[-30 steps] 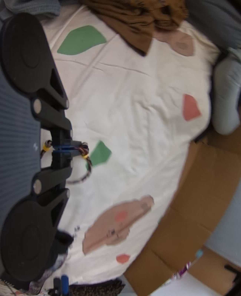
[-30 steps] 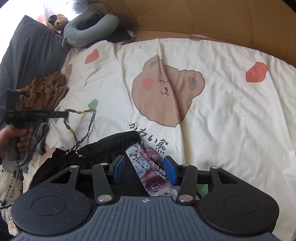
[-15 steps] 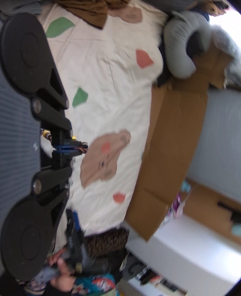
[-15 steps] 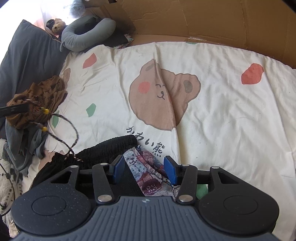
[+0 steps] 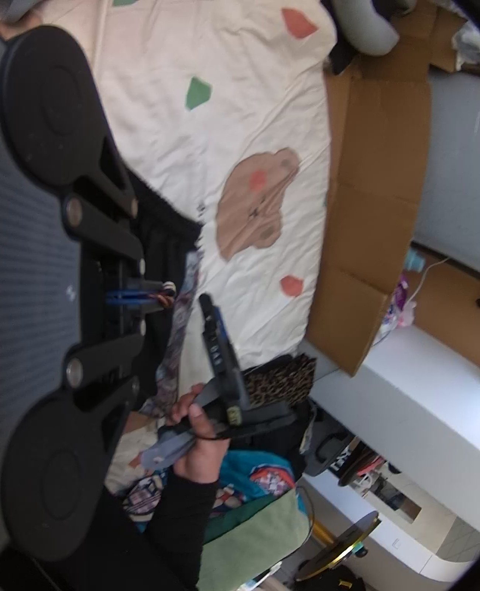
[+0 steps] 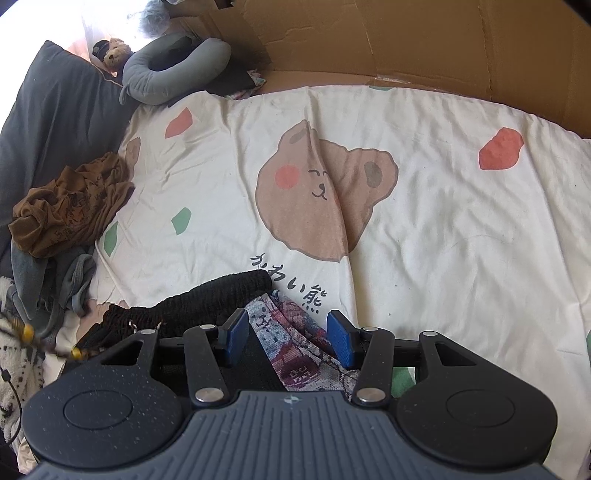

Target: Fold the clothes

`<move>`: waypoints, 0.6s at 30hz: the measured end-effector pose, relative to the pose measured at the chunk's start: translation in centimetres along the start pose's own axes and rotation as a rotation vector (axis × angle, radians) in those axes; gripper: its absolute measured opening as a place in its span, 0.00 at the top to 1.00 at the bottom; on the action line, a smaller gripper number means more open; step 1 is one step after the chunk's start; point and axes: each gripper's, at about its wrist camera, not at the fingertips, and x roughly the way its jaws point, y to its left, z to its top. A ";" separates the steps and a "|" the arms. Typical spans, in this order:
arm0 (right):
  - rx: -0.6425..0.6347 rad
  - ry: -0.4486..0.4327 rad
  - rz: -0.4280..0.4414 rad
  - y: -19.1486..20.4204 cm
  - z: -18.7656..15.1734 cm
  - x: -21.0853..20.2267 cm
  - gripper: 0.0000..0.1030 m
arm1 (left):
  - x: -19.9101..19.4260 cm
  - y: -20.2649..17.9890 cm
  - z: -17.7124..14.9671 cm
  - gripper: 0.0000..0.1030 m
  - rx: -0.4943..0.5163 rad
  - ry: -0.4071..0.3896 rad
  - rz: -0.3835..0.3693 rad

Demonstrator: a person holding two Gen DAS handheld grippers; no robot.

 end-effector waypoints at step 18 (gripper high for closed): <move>-0.062 0.009 0.001 0.9 0.9 0.6 0.47 | -1.3 4.0 -2.7 0.67 -0.198 0.009 0.136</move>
